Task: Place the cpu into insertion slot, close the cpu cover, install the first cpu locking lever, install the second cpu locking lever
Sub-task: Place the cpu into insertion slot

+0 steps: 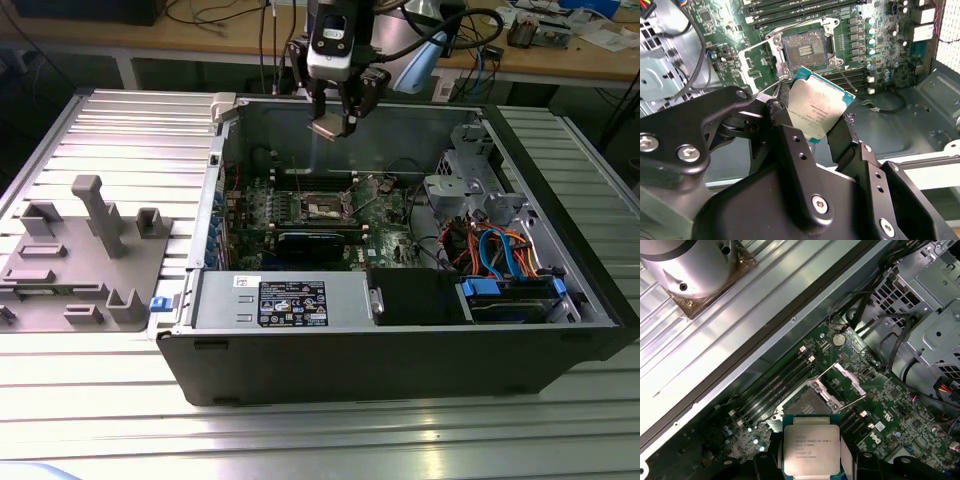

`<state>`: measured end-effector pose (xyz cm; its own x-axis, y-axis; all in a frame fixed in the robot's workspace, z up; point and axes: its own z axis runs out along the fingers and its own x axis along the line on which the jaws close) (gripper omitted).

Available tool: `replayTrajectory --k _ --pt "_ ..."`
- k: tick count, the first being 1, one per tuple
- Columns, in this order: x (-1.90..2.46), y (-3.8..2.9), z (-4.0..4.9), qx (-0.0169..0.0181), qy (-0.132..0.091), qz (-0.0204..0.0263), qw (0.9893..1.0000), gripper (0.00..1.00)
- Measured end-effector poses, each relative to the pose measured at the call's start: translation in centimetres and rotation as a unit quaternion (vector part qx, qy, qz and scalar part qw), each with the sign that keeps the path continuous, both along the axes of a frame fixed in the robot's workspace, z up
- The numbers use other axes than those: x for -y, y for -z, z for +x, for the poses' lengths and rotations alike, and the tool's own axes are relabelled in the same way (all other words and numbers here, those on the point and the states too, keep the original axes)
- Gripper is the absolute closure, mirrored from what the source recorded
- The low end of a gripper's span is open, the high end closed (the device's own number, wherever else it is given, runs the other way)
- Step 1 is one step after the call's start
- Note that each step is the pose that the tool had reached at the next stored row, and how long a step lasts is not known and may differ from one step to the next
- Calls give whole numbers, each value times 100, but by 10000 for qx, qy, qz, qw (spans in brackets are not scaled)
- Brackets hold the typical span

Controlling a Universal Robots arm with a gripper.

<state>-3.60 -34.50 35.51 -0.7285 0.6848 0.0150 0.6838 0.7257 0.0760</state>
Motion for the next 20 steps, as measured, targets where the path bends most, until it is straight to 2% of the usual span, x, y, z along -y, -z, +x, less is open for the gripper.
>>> replayTrajectory --k 2,5,8,11,15,18,19,20 --pt "0 5 0 0 118 0 9999 45" --pt "0 23 0 -4 135 2 9999 45" --pt "0 74 0 -4 148 0 9999 45" --pt "0 99 2 -4 334 -6 9994 45" --pt "0 125 4 -9 615 -8 9981 45" --pt "0 143 6 -11 822 -9 9966 45" --pt "0 149 6 -11 893 -9 9960 45" --pt "0 158 6 -12 1005 -9 9949 45"
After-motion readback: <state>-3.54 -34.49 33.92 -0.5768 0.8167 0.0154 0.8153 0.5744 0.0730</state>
